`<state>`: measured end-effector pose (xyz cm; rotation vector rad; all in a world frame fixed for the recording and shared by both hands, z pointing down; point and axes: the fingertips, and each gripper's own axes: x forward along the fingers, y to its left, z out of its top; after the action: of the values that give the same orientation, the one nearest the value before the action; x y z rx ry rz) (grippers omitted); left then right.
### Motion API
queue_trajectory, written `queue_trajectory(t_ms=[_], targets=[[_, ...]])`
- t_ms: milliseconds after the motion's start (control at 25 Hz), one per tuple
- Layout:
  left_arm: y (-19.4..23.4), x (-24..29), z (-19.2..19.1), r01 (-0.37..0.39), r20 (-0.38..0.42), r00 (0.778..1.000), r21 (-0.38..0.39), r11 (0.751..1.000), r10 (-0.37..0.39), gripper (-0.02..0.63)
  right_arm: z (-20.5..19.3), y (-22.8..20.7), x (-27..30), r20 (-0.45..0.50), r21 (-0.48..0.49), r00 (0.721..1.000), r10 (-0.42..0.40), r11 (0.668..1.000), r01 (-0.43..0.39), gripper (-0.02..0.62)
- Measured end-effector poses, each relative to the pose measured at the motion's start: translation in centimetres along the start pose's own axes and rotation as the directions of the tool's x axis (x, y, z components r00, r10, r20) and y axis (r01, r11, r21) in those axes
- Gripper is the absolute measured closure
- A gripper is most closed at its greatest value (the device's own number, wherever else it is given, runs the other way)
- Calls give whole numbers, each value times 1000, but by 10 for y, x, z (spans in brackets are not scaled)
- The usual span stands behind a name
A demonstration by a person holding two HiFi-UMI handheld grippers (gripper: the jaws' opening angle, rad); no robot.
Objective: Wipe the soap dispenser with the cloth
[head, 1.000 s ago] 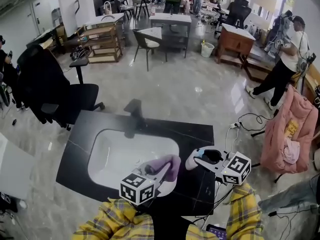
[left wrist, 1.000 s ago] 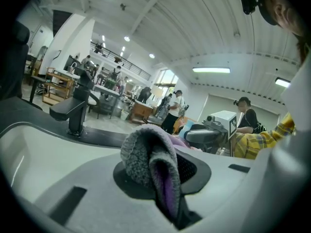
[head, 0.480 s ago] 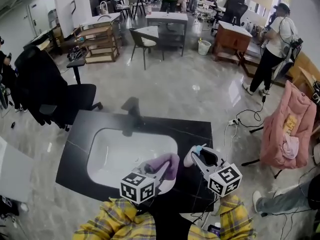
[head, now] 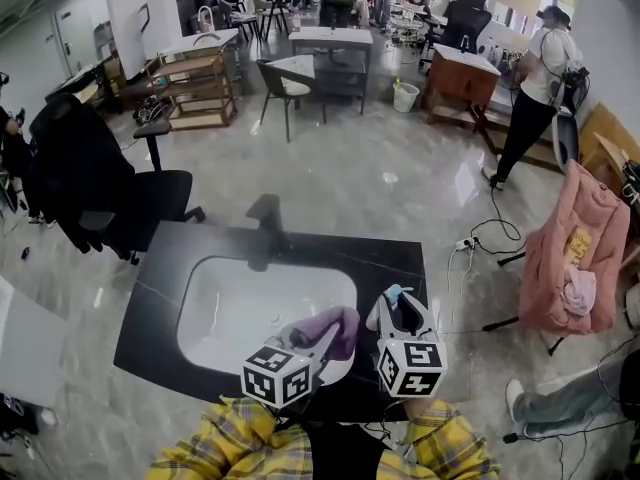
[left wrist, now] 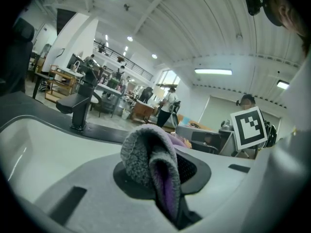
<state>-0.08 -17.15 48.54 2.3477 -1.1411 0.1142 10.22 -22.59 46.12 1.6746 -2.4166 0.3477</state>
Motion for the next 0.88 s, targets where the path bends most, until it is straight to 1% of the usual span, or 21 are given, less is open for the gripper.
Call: queue_trajectory(t_ms=[160,240,280,360,400,440,480,560,600,640,680,760,840,880], targets=[[4,-7,0,-10,7,1000,-7,1000,10,548,0,-1,-1,17,59,995,-100,993,99,488],[6,-10,-2,-12,9,1000,-11,1000,13,548,-1,3,-1,27,69,992,-121,991,119,488],[7,-11,-2,-13,10,1000,-12,1000,13,548,-1,4,-1,30,68,993,-118,991,115,488],[9,-12,-3,-13,12,1000,-14,1000,13,548,-2,6,1,33,51,996,-81,996,79,486],[9,-12,-3,-13,14,1000,-16,1000,13,548,-1,7,2,36,31,998,-47,998,46,486],[10,-11,-2,-13,16,1000,-18,1000,13,548,0,9,3,40,1,999,-2,1000,2,486],[9,-10,-1,-11,17,1000,-19,1000,11,548,3,10,3,45,-38,998,51,998,-49,466],[7,-7,2,-6,16,1000,-20,1000,6,548,7,11,3,36,-123,984,173,978,-167,423],[6,-6,3,-2,16,1000,-19,1000,3,548,7,11,3,24,-154,970,240,960,-234,410],[5,-5,4,0,15,1000,-19,1000,0,548,7,10,2,9,-172,950,312,936,-305,410],[5,-4,4,2,13,1000,-18,1000,-2,548,6,10,1,-6,-182,923,384,907,-379,410],[5,-2,3,5,10,1000,-18,1000,-5,548,4,12,-2,-42,-209,858,511,836,-508,411],[5,0,3,7,8,1000,-18,1000,-7,548,2,14,-3,-94,-250,799,594,763,-596,411],[6,1,3,8,7,1000,-18,1000,-8,548,2,15,-1,-117,-263,777,618,735,-624,411]])
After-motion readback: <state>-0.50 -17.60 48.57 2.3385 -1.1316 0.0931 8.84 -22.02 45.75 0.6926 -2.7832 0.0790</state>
